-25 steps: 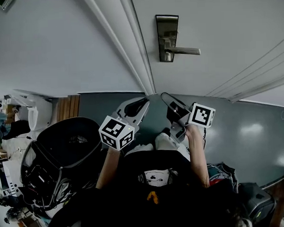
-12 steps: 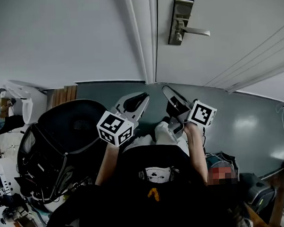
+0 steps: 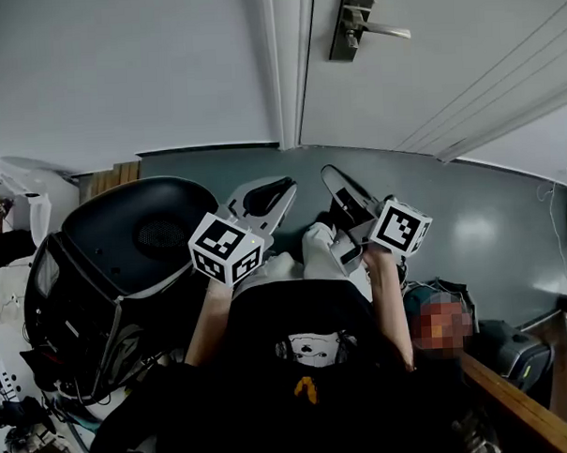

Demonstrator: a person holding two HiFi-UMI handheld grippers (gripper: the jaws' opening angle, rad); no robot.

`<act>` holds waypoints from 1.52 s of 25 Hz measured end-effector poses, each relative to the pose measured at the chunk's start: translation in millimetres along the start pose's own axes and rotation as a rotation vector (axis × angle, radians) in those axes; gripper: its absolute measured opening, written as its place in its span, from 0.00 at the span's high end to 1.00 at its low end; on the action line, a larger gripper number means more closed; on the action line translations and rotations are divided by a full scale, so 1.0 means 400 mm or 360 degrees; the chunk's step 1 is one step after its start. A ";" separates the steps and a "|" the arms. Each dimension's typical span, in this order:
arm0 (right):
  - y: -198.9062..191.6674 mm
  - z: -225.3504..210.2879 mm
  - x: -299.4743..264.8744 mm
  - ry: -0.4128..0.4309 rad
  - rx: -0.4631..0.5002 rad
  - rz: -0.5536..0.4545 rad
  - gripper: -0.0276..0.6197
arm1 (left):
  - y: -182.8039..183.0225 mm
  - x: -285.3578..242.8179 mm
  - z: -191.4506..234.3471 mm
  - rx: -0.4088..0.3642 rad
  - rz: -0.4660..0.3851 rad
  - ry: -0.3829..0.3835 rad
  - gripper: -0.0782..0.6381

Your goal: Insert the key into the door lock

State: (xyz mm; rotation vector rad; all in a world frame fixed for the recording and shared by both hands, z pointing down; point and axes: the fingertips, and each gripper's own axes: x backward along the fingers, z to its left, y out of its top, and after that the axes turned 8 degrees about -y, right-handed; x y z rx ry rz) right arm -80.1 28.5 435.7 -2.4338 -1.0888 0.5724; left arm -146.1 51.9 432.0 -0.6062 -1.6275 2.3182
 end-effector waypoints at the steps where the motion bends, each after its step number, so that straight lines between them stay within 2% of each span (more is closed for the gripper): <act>1: -0.008 0.000 0.008 -0.0013 0.0014 -0.0006 0.93 | -0.005 0.005 -0.006 -0.0001 -0.0003 -0.0006 0.84; 8: -0.045 0.004 0.050 -0.0091 0.0134 -0.0025 0.93 | -0.027 0.020 -0.044 -0.0009 -0.0020 -0.0053 0.84; 13: -0.042 0.008 0.078 -0.0083 0.0154 -0.0071 0.94 | -0.033 0.016 -0.073 -0.0030 -0.0017 -0.0088 0.84; 19: -0.029 0.015 0.116 -0.0115 0.0253 -0.0116 0.94 | -0.038 0.028 -0.097 -0.0060 -0.0011 -0.0095 0.84; 23: -0.023 0.014 0.155 -0.0136 0.0234 -0.0168 0.94 | -0.039 0.033 -0.124 -0.0092 -0.0007 -0.0120 0.84; 29: 0.001 0.009 0.204 -0.0180 0.0350 -0.0206 0.94 | -0.051 0.011 -0.161 -0.0140 0.0013 -0.0158 0.84; 38: 0.044 0.014 0.216 -0.0223 0.0395 -0.0243 0.94 | -0.039 -0.003 -0.147 -0.0136 0.0016 -0.0188 0.84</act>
